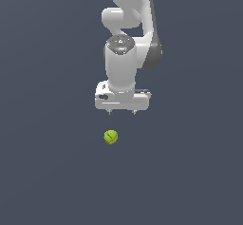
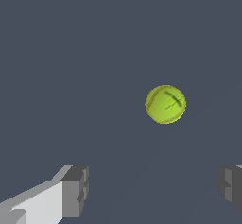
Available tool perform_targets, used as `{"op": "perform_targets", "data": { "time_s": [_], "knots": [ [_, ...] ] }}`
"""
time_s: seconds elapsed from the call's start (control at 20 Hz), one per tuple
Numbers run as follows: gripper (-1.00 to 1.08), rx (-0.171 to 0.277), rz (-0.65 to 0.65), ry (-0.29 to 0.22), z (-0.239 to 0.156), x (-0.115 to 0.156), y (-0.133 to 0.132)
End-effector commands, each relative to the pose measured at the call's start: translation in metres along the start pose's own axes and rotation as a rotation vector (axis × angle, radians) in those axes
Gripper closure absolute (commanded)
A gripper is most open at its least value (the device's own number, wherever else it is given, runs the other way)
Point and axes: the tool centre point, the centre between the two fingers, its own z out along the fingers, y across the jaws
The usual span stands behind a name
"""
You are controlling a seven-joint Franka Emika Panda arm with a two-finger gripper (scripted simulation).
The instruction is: Pick up the object and move it to a goal position.
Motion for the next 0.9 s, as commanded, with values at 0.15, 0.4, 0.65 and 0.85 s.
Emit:
{"op": "perform_targets", "data": {
  "time_s": [0.15,0.4,0.65,0.85],
  "knots": [
    [-0.92,0.001,0.010,0.000,-0.0004,-0.0004,0.0005],
    [-0.92,0.007,0.044,-0.001,-0.0030,-0.0029,0.0020],
    [-0.92,0.008,0.044,-0.001,-0.0036,-0.0035,0.0018],
    [-0.92,0.008,0.067,-0.002,0.0000,-0.0008,0.0040]
  ]
}}
